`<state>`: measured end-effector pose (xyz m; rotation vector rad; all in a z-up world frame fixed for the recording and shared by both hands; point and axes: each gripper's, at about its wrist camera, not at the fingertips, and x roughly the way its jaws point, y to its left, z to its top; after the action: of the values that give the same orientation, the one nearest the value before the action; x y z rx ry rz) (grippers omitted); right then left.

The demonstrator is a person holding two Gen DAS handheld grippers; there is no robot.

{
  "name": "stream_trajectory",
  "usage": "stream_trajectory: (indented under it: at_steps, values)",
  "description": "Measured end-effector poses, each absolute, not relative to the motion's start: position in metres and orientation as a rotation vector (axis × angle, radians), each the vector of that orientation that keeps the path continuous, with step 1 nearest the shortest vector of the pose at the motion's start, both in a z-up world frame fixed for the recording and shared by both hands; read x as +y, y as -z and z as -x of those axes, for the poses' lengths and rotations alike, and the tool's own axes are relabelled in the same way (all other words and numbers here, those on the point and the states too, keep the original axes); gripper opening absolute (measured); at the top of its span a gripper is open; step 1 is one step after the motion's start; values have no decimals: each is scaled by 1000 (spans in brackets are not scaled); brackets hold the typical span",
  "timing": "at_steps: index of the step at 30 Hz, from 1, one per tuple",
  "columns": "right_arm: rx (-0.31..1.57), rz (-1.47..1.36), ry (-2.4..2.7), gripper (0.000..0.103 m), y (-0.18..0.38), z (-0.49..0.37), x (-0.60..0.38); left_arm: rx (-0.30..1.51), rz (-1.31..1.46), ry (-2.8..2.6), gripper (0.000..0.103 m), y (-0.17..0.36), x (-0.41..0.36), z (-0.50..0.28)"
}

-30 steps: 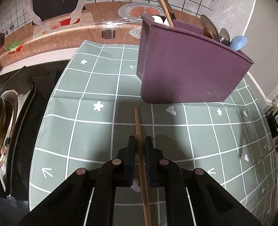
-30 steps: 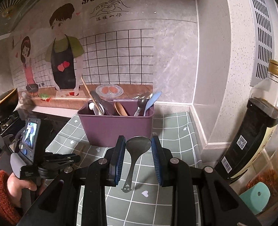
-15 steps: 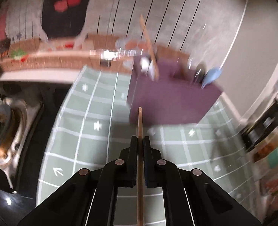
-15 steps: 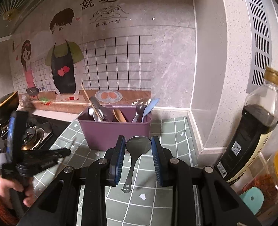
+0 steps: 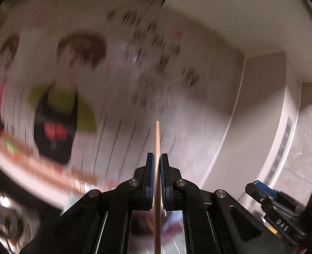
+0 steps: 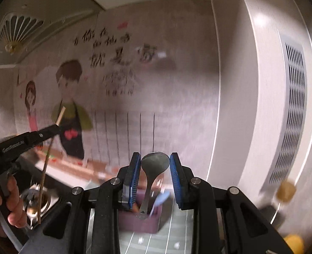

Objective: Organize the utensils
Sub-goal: 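Lower the metal spoon and chopstick into the purple holder and open both grippers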

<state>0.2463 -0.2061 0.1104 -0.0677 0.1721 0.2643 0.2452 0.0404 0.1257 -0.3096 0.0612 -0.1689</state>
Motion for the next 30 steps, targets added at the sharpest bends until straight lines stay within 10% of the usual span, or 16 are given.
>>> stream_trajectory:
  at_steps: [7,30]
  values:
    - [162,56,-258,26,-126,-287,-200,-146,289,86,6,-130,37,-274]
    - [389,29,-314,26,-12,-388,-176,50,332,35,6,-8,27,-388]
